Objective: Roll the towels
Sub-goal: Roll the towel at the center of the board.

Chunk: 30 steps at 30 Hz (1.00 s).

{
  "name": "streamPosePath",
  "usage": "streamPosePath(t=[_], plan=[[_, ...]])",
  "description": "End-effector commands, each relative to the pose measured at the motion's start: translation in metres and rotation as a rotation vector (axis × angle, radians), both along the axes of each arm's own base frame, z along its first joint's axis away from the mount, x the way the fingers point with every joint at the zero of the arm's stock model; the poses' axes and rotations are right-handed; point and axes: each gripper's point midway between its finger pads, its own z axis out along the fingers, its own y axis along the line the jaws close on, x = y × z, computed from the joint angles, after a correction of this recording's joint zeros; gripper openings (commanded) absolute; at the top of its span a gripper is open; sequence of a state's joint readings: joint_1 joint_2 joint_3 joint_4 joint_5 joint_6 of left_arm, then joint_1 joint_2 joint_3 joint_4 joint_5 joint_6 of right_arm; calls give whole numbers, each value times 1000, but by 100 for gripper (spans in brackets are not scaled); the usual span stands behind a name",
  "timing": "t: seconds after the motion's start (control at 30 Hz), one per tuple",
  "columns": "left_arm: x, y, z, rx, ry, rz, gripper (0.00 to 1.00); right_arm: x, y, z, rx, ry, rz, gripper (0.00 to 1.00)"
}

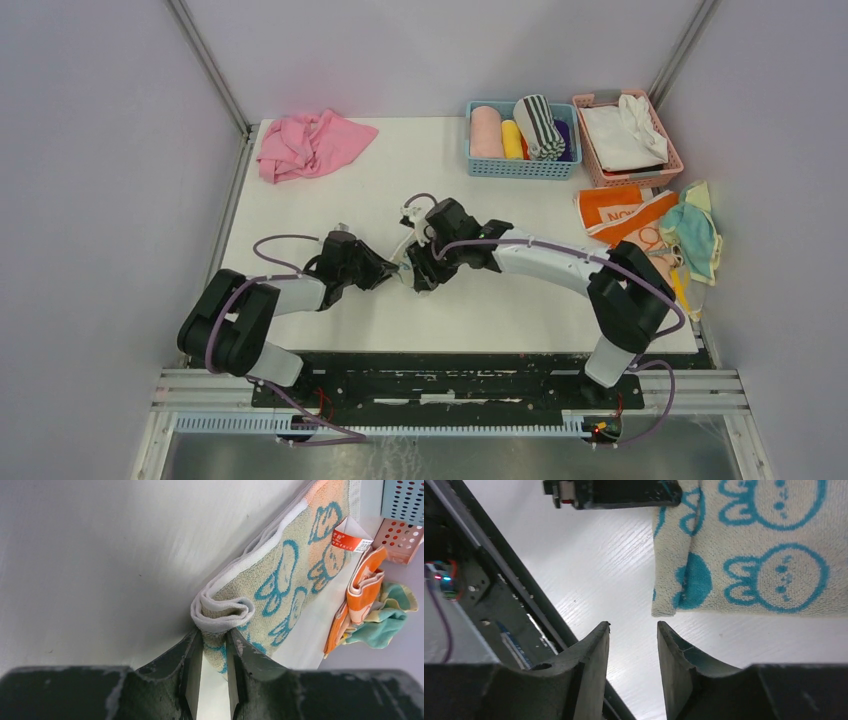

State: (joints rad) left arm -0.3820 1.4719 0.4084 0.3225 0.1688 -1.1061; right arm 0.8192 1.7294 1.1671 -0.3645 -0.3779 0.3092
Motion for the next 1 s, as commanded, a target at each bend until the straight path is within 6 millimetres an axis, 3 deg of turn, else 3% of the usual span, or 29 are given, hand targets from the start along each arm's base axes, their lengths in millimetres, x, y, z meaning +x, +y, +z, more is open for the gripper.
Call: streamPosePath(t=[0.0,0.2,0.33,0.97], plan=[[-44,33,-55,167,223,40,32,15,-3,14,-157,-351,56,49],[-44,33,-55,170,226,39,32,10,21,18,-209,-547,143,49],[-45,33,-55,172,228,37,32,9,30,6,-264,-566,184,46],[-44,33,-53,175,225,32,32,16,20,-53,-432,-553,229,46]])
